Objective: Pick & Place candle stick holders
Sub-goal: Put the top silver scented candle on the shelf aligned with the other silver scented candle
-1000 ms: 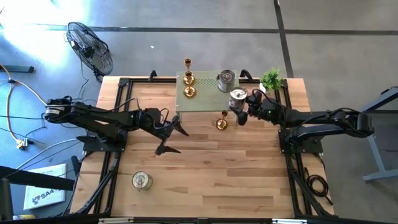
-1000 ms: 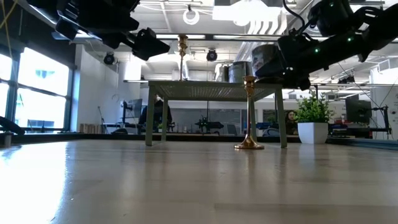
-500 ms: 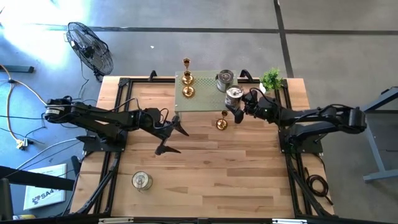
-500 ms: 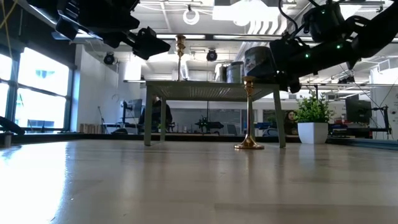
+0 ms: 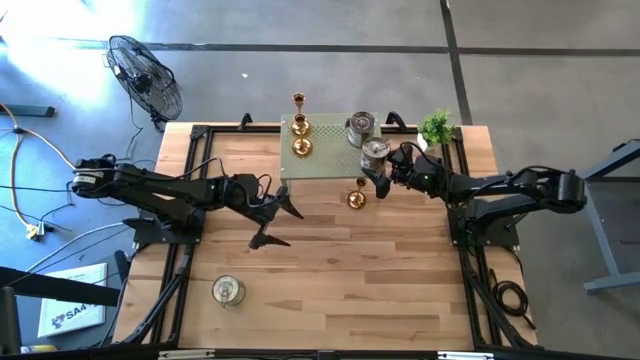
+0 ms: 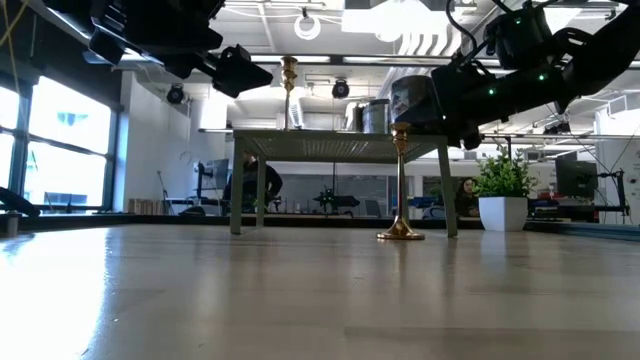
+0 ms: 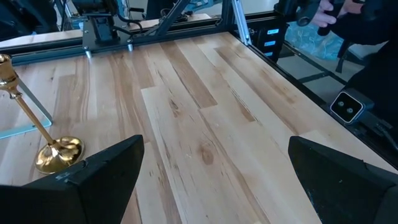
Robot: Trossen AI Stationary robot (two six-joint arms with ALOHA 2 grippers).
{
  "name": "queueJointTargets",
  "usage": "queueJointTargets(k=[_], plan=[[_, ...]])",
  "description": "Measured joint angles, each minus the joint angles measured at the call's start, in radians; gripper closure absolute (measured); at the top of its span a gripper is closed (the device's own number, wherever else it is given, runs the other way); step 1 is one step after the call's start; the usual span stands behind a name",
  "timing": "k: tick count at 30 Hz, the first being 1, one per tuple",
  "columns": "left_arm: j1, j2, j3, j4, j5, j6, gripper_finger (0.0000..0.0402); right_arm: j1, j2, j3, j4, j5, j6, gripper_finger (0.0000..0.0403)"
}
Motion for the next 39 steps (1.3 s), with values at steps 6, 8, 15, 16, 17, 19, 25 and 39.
queueJointTargets(k=[6, 8, 15, 16, 17, 19, 25, 39], plan=[[0.000, 0.000, 0.000, 0.000, 0.001, 0.001, 0.0009, 0.000, 0.002, -0.001, 0.027, -0.014, 0.003, 0.0031], [0.000, 0.000, 0.000, 0.000, 0.003, 0.001, 0.0009, 0.000, 0.003, -0.002, 0.040, -0.023, 0.001, 0.0033], [0.000, 0.000, 0.000, 0.000, 0.002, 0.002, 0.0009, 0.000, 0.003, 0.006, 0.053, -0.033, -0.003, 0.0017], [0.000, 0.000, 0.000, 0.000, 0.002, 0.002, 0.0009, 0.000, 0.003, 0.008, 0.054, -0.034, -0.003, 0.0017], [0.000, 0.000, 0.000, 0.000, 0.002, 0.003, 0.0009, 0.000, 0.003, 0.012, 0.053, -0.035, -0.006, 0.0016], [0.000, 0.000, 0.000, 0.001, 0.002, 0.003, 0.0009, 0.000, 0.003, 0.018, 0.050, -0.038, -0.009, 0.0015], [0.000, 0.000, 0.000, 0.001, 0.002, 0.000, 0.0009, 0.000, 0.005, 0.032, 0.045, -0.050, -0.007, 0.0014], [0.000, 0.000, 0.000, 0.000, 0.000, 0.000, 0.0009, 0.000, 0.003, 0.034, 0.057, -0.116, -0.054, 0.0013]])
